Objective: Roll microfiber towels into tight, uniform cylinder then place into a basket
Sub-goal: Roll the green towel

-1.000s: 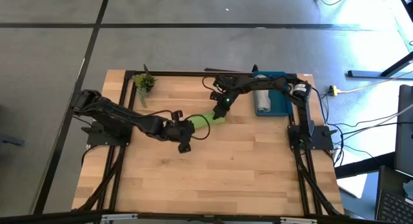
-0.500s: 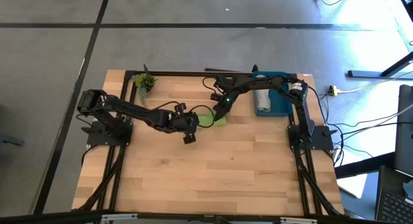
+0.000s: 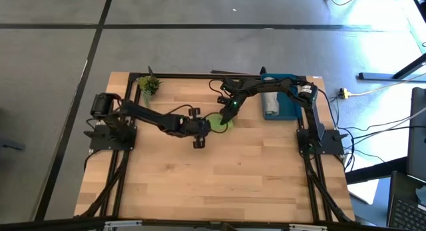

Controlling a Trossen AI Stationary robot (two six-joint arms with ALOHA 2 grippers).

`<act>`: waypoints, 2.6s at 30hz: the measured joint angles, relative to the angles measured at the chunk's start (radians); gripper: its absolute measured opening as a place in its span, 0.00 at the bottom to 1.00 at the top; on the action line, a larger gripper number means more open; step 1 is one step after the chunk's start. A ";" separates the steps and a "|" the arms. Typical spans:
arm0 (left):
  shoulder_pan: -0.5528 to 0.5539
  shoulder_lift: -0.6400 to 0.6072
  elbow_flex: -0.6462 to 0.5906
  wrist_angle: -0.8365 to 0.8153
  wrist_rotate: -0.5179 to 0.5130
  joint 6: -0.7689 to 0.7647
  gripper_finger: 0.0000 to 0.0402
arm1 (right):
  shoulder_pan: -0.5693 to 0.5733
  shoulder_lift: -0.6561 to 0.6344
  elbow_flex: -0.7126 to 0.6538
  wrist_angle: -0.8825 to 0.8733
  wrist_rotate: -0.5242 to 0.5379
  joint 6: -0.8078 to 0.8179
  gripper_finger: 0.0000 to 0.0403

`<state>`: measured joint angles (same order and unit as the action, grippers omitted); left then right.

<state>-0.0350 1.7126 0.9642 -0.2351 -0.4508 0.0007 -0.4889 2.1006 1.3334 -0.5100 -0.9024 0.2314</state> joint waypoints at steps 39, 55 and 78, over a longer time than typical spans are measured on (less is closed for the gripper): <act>0.155 0.130 0.003 -0.009 0.208 -0.054 0.26 | 0.011 0.000 0.000 0.024 0.045 -0.026 0.30; 0.156 0.131 0.002 -0.016 0.241 -0.103 0.26 | -0.038 -0.188 0.000 -0.136 0.276 -0.161 0.35; 0.162 0.131 0.001 -0.022 0.277 -0.132 0.26 | 0.266 -0.337 -0.262 0.286 0.620 -0.640 0.35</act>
<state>0.1268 1.8435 0.9649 -0.2569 -0.1734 -0.1310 -0.2234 1.7638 1.0713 -0.2243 -0.2820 -0.4085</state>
